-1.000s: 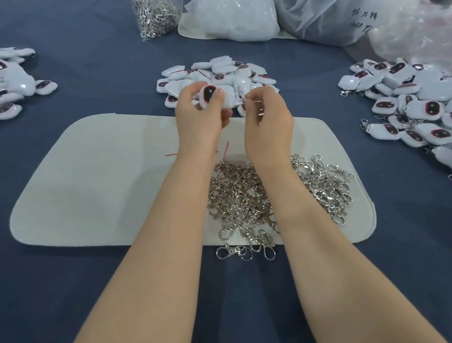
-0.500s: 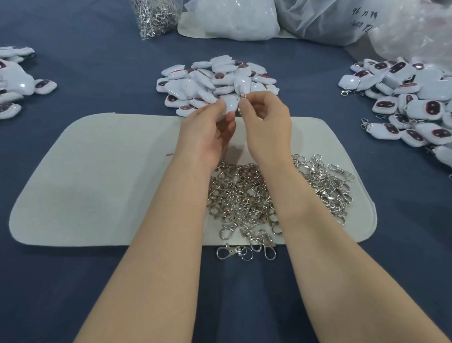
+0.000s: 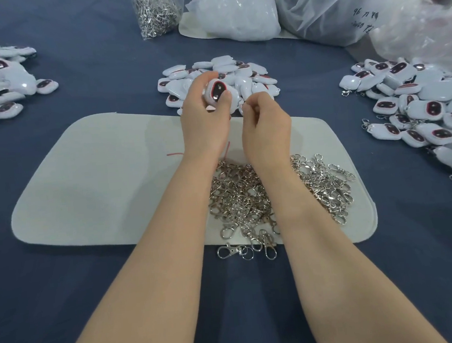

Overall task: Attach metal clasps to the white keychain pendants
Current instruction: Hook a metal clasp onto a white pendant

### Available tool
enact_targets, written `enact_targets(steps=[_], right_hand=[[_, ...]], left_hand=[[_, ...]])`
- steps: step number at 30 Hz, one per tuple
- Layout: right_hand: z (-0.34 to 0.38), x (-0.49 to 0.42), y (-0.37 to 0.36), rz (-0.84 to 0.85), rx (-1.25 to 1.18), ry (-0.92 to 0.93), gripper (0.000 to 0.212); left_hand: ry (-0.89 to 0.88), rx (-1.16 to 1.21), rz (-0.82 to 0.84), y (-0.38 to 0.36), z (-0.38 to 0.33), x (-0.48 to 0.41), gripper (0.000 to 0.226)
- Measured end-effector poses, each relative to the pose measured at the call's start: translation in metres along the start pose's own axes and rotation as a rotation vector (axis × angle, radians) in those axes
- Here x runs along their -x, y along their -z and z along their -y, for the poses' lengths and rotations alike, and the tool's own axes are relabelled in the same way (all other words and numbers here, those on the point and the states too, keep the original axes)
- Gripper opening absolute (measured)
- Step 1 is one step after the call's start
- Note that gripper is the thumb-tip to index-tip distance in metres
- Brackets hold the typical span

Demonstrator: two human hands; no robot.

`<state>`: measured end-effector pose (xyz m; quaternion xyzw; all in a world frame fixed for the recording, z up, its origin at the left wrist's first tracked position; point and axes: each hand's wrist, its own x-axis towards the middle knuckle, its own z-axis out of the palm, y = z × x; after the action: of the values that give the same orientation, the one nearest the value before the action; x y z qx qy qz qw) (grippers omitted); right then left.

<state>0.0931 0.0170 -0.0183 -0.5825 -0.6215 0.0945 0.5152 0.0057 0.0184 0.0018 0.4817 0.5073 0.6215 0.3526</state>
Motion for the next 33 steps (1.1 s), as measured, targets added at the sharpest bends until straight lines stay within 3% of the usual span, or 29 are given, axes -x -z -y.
enact_targets(steps=[6,9,11,16,17,20,24,27,33], right_hand=[[-0.0038,-0.0004,0.0002,0.153,0.161,0.033,0.017],[-0.0033,-0.0002,0.0004,0.167,0.118,0.002,0.017],[-0.0008,-0.0008,0.0008,0.119,-0.020,-0.088,0.013],[0.0053,-0.0062,0.0020,0.091,-0.340,-0.289,0.007],[0.0055,-0.0064,0.0024,0.099,-0.359,-0.297,0.006],[0.0053,-0.0068,0.0014,0.090,-0.377,-0.300,0.005],[0.0016,-0.0071,0.0002,0.038,-0.315,-0.252,0.007],[-0.0014,-0.0056,0.0008,0.016,-0.178,-0.177,0.010],[-0.0032,-0.0031,0.0013,0.034,-0.044,-0.064,0.012]], left_hand=[[-0.280,-0.422,0.083,-0.0005,0.0084,0.0016,0.036],[-0.265,-0.376,0.077,-0.0006,0.0084,0.0031,0.035],[-0.145,-0.182,0.029,-0.0015,0.0067,0.0009,0.029],[0.410,0.423,-0.006,0.0001,0.0083,-0.0042,0.008],[0.471,0.501,-0.003,0.0005,0.0079,-0.0045,0.003],[0.577,0.628,-0.029,0.0003,0.0077,-0.0048,0.017],[0.668,0.669,-0.010,0.0007,0.0050,-0.0025,0.016],[0.599,0.555,-0.014,0.0005,0.0031,-0.0013,0.004],[0.043,0.040,0.020,0.0000,0.0032,-0.0015,0.031]])
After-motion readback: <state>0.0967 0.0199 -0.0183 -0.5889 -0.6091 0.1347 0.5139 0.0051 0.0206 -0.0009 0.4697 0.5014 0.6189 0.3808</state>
